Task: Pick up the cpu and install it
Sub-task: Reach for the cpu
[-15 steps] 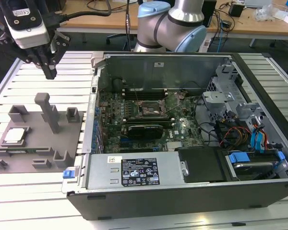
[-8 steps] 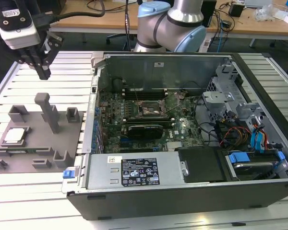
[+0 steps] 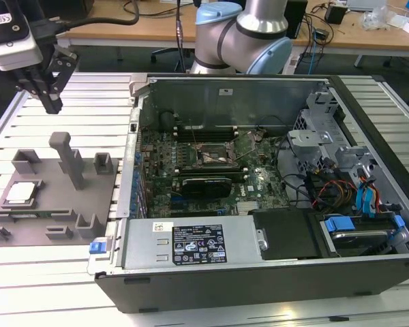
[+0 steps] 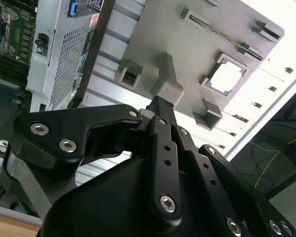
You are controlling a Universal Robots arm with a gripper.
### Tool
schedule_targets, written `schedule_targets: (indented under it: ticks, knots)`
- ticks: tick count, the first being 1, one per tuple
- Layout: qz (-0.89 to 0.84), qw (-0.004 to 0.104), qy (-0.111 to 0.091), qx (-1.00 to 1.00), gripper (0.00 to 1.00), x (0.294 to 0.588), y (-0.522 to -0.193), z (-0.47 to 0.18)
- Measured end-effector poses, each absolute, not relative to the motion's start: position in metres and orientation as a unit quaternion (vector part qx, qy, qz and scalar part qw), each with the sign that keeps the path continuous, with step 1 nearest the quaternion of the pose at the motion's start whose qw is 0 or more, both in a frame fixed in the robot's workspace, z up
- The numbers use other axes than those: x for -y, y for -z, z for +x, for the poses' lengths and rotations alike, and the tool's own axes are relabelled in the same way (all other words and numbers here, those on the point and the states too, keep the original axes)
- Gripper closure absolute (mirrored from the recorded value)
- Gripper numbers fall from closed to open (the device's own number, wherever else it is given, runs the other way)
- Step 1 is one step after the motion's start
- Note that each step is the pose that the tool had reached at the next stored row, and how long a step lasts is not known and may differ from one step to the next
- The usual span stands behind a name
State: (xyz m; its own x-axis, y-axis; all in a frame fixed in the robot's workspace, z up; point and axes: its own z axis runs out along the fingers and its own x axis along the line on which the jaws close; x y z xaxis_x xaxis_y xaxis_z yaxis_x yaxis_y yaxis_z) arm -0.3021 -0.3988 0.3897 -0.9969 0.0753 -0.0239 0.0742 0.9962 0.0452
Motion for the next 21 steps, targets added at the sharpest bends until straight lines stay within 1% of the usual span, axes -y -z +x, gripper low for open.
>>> schedule_targets:
  ticks: [21]
  knots:
    - [0.037,0.013,-0.022,-0.999,0.89,0.399,-0.380,-0.334]
